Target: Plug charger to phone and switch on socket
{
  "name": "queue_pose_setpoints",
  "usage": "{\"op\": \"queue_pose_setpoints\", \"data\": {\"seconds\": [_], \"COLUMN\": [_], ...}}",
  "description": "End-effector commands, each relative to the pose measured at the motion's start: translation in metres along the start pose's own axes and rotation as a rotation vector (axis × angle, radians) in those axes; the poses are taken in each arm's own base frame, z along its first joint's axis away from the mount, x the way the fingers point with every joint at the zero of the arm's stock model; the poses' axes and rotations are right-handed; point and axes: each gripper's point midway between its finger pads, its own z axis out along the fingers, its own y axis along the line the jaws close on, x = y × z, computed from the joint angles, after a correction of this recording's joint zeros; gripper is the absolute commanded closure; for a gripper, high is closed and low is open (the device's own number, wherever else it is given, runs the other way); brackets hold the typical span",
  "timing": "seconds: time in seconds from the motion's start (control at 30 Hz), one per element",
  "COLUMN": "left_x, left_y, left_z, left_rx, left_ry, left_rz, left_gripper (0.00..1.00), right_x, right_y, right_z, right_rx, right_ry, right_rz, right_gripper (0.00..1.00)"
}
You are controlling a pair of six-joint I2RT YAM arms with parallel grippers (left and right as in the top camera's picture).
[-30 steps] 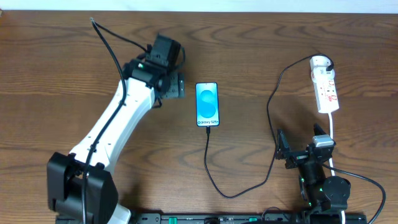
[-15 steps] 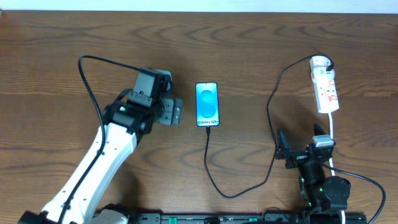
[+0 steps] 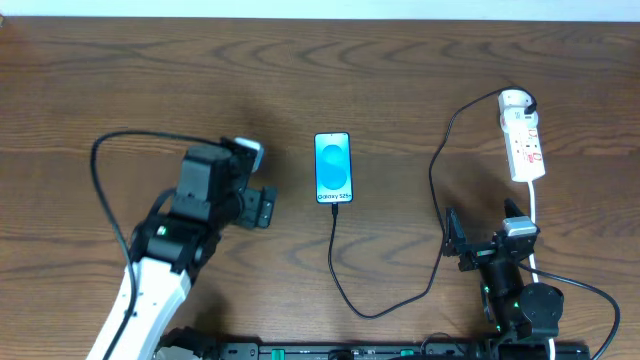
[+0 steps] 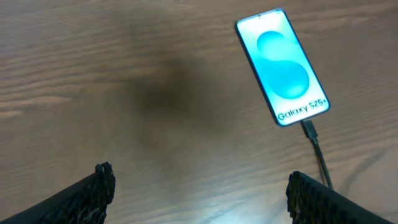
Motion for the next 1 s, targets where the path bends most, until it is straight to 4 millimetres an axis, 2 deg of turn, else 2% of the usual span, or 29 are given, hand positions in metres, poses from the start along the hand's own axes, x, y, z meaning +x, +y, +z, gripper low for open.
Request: {"op": "queue_pose_setpoints", "data": {"seconds": [0.0,0.27,0.47,0.67,0.97], "left_x": [0.008,0.031,0.04,0.049,0.054], "left_y": [0.005,0.023,0.034,0.035,0.034], "left_z": [-0.008,-0.018,-0.02,-0.013,-0.014], "left_rx": [-0.007,-0.055,-0.084,-0.087,-0.08], "left_ry": [-0.062,-0.137,-0.216,-0.274,-0.369], "left_rz": [-0.015,-0.138,-0.189,-0.19,-0.215], "left_gripper": [0.1,0.1,0.1,0.1,0.1], "right_x": [0.001,0.001,0.001,0.001,0.001], "right_y": [0.001,0.001,0.001,0.001,0.001], "right_z": [0.0,0.0,0.0,0.0,0.0], "right_rx": [-0.002,-0.002,-0.002,-0.002,-0.002], "right_ry": [0.001,0.001,0.001,0.001,0.001], "right_rz": [-0.012,-0.012,-0.012,-0.012,-0.012], "right_gripper": [0.01,0.01,0.01,0.01,0.01]}}
